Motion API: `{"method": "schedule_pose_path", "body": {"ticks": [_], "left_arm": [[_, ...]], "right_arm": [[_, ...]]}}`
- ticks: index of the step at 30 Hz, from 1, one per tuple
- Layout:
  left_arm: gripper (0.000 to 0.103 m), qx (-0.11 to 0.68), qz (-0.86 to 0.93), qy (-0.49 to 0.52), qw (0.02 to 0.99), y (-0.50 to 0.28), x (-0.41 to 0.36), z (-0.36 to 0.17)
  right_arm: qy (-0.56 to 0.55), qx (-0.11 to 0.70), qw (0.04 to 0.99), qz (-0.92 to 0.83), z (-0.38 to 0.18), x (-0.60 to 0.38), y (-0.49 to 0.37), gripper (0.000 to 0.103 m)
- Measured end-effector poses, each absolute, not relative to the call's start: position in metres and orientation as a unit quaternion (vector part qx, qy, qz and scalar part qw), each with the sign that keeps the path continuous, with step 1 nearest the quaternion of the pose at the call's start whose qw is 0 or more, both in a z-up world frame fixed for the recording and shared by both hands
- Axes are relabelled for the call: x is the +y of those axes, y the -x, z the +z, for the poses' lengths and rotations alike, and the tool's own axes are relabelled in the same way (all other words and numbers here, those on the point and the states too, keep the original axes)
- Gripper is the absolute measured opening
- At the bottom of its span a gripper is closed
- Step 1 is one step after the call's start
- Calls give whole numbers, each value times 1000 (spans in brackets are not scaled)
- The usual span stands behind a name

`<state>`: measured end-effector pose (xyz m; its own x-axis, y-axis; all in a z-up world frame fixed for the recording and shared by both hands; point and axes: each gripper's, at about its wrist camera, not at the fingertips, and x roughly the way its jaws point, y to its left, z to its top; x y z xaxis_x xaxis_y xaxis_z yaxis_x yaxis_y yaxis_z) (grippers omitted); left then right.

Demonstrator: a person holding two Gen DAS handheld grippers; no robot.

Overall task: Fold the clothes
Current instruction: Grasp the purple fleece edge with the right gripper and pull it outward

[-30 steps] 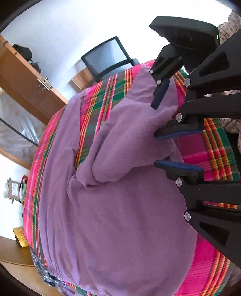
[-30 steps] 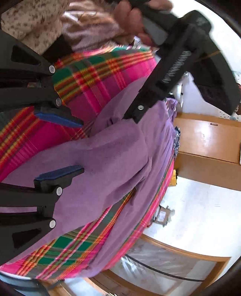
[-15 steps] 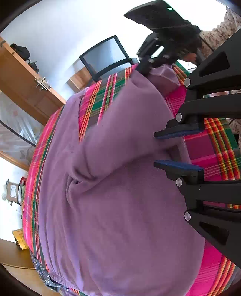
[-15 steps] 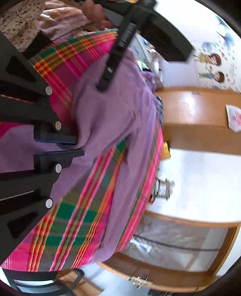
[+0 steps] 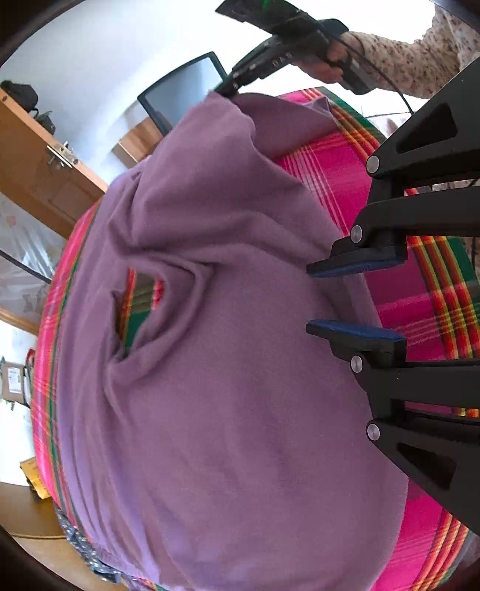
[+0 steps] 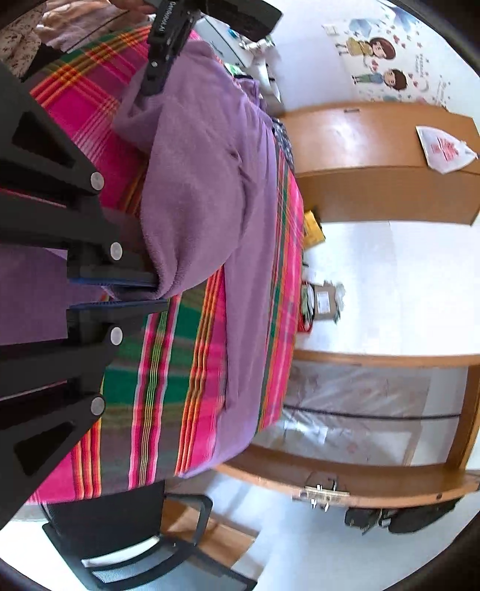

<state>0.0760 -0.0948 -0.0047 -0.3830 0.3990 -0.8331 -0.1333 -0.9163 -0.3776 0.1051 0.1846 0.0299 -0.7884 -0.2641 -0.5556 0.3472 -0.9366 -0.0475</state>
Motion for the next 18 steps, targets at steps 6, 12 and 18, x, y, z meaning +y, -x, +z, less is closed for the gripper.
{"method": "schedule_pose_path", "body": {"ticks": [6, 12, 18], "left_arm": [[24, -144, 820, 531, 159, -83, -103, -6], [24, -149, 820, 530, 159, -86, -107, -7], [24, -159, 817, 531, 160, -86, -110, -10]], "right_arm": [[-271, 98, 99, -953, 32, 207, -104, 7], [-282, 126, 71, -949, 24, 218, -106, 7], [-276, 170, 48, -945, 22, 225, -123, 6]]}}
